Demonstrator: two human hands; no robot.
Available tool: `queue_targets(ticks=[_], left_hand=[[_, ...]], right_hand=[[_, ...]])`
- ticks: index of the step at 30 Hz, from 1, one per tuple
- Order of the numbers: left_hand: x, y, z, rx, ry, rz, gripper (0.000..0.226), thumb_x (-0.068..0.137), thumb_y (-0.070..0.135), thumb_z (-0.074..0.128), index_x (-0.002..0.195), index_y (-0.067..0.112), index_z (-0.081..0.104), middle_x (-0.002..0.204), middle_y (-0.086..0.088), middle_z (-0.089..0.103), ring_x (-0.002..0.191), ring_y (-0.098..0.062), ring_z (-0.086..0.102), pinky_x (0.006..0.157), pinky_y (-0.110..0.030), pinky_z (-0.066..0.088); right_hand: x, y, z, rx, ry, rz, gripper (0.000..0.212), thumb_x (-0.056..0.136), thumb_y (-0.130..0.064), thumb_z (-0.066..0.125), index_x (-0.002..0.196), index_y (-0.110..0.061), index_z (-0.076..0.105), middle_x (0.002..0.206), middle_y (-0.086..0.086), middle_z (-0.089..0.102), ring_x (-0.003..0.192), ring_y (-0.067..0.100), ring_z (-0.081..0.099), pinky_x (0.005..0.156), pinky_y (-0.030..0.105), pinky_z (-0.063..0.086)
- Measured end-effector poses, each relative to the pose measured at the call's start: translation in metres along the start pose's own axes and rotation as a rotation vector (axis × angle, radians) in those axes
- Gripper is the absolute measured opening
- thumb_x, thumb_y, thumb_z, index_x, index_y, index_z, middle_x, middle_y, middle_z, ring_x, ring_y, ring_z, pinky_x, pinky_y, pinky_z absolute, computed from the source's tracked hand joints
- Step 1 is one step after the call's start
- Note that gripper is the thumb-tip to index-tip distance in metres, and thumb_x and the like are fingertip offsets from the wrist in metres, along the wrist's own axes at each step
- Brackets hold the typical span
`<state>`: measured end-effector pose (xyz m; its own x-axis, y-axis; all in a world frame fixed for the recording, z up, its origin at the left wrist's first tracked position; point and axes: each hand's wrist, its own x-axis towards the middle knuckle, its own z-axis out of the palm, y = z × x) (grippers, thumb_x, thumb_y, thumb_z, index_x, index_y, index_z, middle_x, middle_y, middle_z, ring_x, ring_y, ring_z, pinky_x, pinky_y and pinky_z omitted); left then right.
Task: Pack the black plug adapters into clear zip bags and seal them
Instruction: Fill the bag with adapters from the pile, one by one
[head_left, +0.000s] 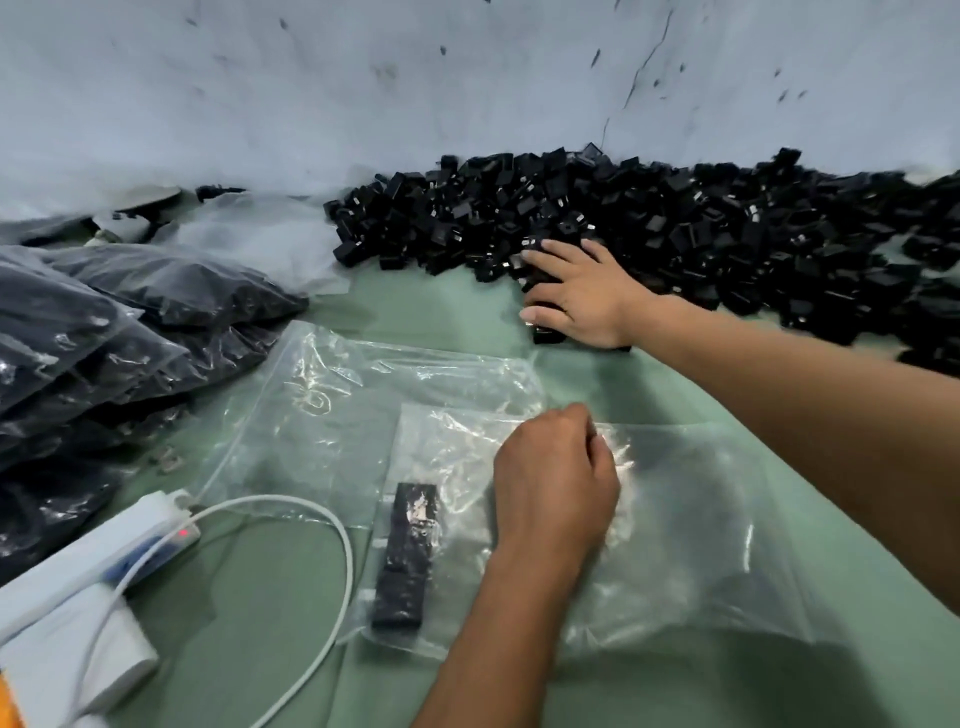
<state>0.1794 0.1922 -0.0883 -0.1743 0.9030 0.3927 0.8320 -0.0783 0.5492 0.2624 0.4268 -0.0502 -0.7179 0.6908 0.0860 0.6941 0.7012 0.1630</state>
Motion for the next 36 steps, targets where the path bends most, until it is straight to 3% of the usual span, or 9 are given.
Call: queue_targets(ticks=[9,11,14,17,22,24,28,31,36], left_hand=[[-0.003,0.017,-0.009,0.068,-0.025,0.119,0.01,0.097,0.032,0.052,0.095,0.024,0.058,0.092,0.004,0.062,0.086,-0.021,0.058,0.071,-0.037,0.047],[-0.006,0.026,-0.009,0.006,-0.038,0.262,0.019,0.095,0.02,0.055,0.111,0.027,0.061,0.1,0.005,0.057,0.092,-0.019,0.055,0.071,-0.038,0.049],[-0.012,0.036,-0.005,-0.104,-0.2,0.496,0.063,0.09,-0.002,0.055,0.137,0.039,0.056,0.115,0.004,0.046,0.095,-0.015,0.048,0.069,-0.037,0.051],[-0.018,0.044,-0.002,-0.092,-0.27,0.588,0.063,0.092,-0.001,0.055,0.135,0.045,0.057,0.119,0.005,0.04,0.085,-0.013,0.046,0.065,-0.037,0.05],[-0.017,0.039,0.0,-0.195,-0.226,0.567,0.021,0.095,0.011,0.065,0.11,0.025,0.072,0.103,0.008,0.054,0.084,-0.013,0.058,0.072,-0.038,0.052],[-0.017,0.037,0.001,-0.225,-0.207,0.51,0.021,0.092,0.006,0.065,0.105,0.019,0.074,0.095,0.006,0.061,0.079,-0.014,0.061,0.073,-0.038,0.053],[-0.02,0.041,0.0,-0.301,-0.166,0.375,0.027,0.08,-0.004,0.068,0.096,0.016,0.076,0.081,0.005,0.067,0.072,-0.011,0.062,0.07,-0.035,0.055],[-0.019,0.052,-0.005,-0.315,-0.109,0.326,0.027,0.077,-0.005,0.069,0.095,0.014,0.076,0.078,0.004,0.067,0.071,-0.014,0.061,0.067,-0.037,0.055],[-0.018,0.08,-0.03,-0.23,-0.007,0.408,0.017,0.076,0.008,0.07,0.089,0.019,0.071,0.08,0.009,0.063,0.072,-0.013,0.058,0.063,-0.037,0.052]], right_hand=[[-0.084,-0.008,-0.015,-0.056,0.17,0.057,0.039,0.094,-0.058,0.06,0.122,-0.033,0.071,0.146,-0.002,0.05,0.142,0.029,0.03,0.109,0.049,0.022],[-0.109,-0.007,-0.02,0.125,0.325,0.201,0.036,0.096,-0.05,0.063,0.123,-0.027,0.069,0.132,-0.001,0.061,0.131,0.029,0.045,0.104,0.045,0.029],[-0.155,-0.006,-0.029,0.708,0.55,0.464,0.024,0.098,-0.032,0.068,0.114,-0.015,0.066,0.096,0.004,0.07,0.093,0.032,0.068,0.084,0.045,0.052],[-0.206,-0.008,-0.04,1.0,0.593,0.613,0.023,0.085,-0.028,0.082,0.104,-0.022,0.069,0.091,-0.002,0.066,0.069,0.022,0.07,0.062,0.032,0.053],[-0.268,-0.027,-0.057,1.193,0.357,0.584,0.032,0.079,-0.015,0.089,0.106,-0.028,0.078,0.094,0.006,0.072,0.07,0.013,0.065,0.066,0.02,0.052],[-0.282,-0.033,-0.064,1.204,0.211,0.564,0.037,0.078,-0.01,0.088,0.11,-0.027,0.078,0.101,0.005,0.076,0.08,0.018,0.072,0.076,0.024,0.056],[-0.286,-0.045,-0.074,1.103,-0.096,0.505,0.027,0.078,-0.01,0.088,0.1,-0.013,0.073,0.084,0.006,0.077,0.06,0.016,0.068,0.054,0.024,0.052],[-0.275,-0.058,-0.074,1.154,-0.317,0.405,0.014,0.085,-0.001,0.076,0.098,-0.005,0.075,0.087,0.015,0.076,0.06,0.02,0.07,0.058,0.026,0.057],[-0.251,-0.067,-0.073,1.262,-0.391,0.284,0.025,0.075,-0.001,0.073,0.062,-0.023,0.071,0.06,-0.004,0.065,0.052,0.008,0.059,0.048,0.021,0.049]])
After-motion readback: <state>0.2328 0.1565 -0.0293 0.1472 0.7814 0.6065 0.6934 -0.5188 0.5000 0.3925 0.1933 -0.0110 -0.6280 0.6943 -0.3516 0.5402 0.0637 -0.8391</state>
